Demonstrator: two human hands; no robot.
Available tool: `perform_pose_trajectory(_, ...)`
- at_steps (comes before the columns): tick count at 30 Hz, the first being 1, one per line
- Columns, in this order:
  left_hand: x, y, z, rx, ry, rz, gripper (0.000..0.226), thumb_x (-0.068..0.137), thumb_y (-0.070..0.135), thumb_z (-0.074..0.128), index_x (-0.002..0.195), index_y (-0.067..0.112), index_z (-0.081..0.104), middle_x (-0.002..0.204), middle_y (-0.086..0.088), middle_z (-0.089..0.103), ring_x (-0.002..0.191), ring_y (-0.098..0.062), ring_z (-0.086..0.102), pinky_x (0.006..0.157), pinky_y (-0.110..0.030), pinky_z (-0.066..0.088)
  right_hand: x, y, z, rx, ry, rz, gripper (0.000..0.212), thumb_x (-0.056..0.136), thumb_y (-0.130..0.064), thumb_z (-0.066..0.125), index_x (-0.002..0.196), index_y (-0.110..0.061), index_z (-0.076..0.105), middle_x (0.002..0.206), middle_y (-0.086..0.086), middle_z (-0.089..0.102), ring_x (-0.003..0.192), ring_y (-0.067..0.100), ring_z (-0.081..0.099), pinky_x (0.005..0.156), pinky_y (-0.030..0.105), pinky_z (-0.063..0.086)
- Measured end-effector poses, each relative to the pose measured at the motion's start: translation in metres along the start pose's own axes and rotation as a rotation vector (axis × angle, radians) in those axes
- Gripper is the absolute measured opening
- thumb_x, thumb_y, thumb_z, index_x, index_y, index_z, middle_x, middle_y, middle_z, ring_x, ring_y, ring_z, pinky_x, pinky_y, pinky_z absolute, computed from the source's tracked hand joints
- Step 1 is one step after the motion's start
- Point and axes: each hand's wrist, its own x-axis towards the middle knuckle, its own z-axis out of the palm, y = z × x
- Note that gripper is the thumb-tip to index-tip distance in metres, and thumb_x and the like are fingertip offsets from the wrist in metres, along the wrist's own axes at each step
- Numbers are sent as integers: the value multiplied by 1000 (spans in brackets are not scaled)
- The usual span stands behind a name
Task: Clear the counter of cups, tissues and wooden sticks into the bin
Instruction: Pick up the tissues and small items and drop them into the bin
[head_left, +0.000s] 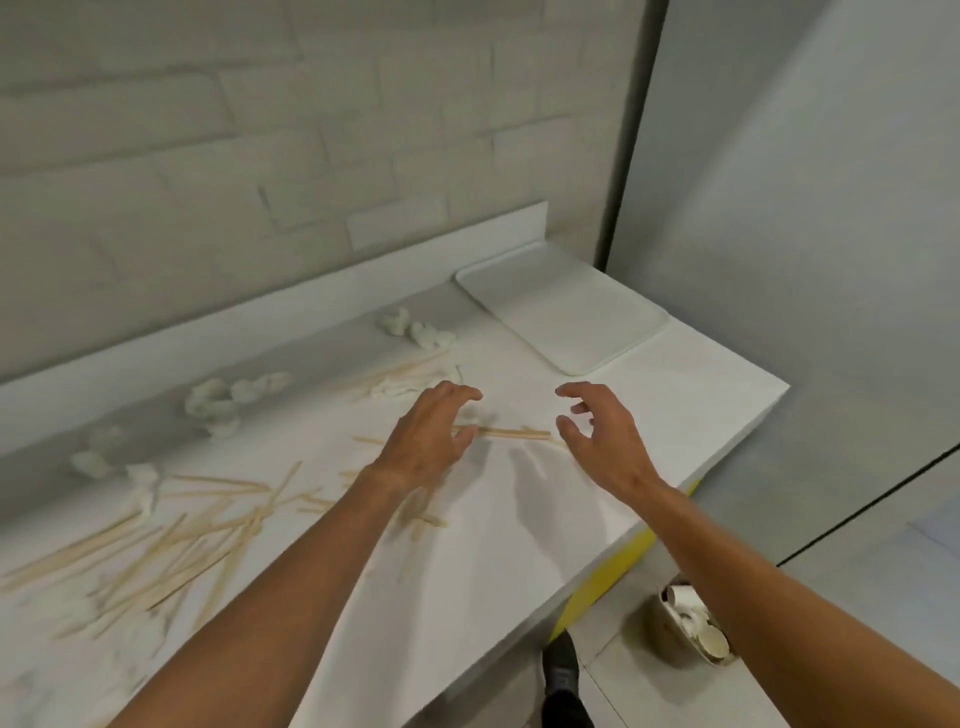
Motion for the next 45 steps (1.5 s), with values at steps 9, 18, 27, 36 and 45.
perform_pose_trajectory(9, 8, -55, -17, 22, 7, -223, 41, 93, 25, 58, 132, 34, 48, 130, 14, 44, 127, -8, 40, 93, -30, 40, 65, -3, 60, -28, -286, -25, 37, 91, -23, 65, 125, -34, 56, 130, -13, 48, 109, 7, 55, 92, 23, 45)
perform_pose_trajectory(18, 45, -63, 5, -16, -137, -262, 26, 90, 25, 63, 115, 31, 62, 110, 9, 50, 102, -14, 54, 92, -34, 47, 116, 6, 97, -139, -508, -117, 41, 87, -20, 68, 127, -25, 59, 127, -3, 49, 113, 12, 52, 101, 26, 43)
perform_pose_trajectory(27, 37, -74, -1, -46, -70, -378, 16, 85, 17, 63, 88, 33, 62, 99, 6, 58, 94, -14, 57, 82, -27, 48, 127, 11, 108, -194, -547, -159, 20, 86, -16, 67, 106, -18, 70, 100, 0, 54, 94, 15, 56, 90, 32, 49)
perform_pose_trajectory(36, 8, -59, -11, -131, -15, -309, 12, 88, 15, 65, 96, 23, 67, 100, 4, 60, 95, -13, 56, 86, -24, 45, 97, -4, 75, -106, -384, -63, 19, 89, -20, 66, 108, -19, 67, 105, 1, 58, 91, 12, 58, 82, 23, 49)
perform_pose_trajectory(45, 9, 8, 19, -156, -92, -60, 9, 89, 14, 63, 93, 21, 67, 93, 2, 61, 87, -10, 56, 76, -22, 43, 14, 20, -5, -6, -62, 72, 19, 90, -17, 66, 108, -19, 67, 105, -1, 60, 86, 14, 61, 80, 23, 50)
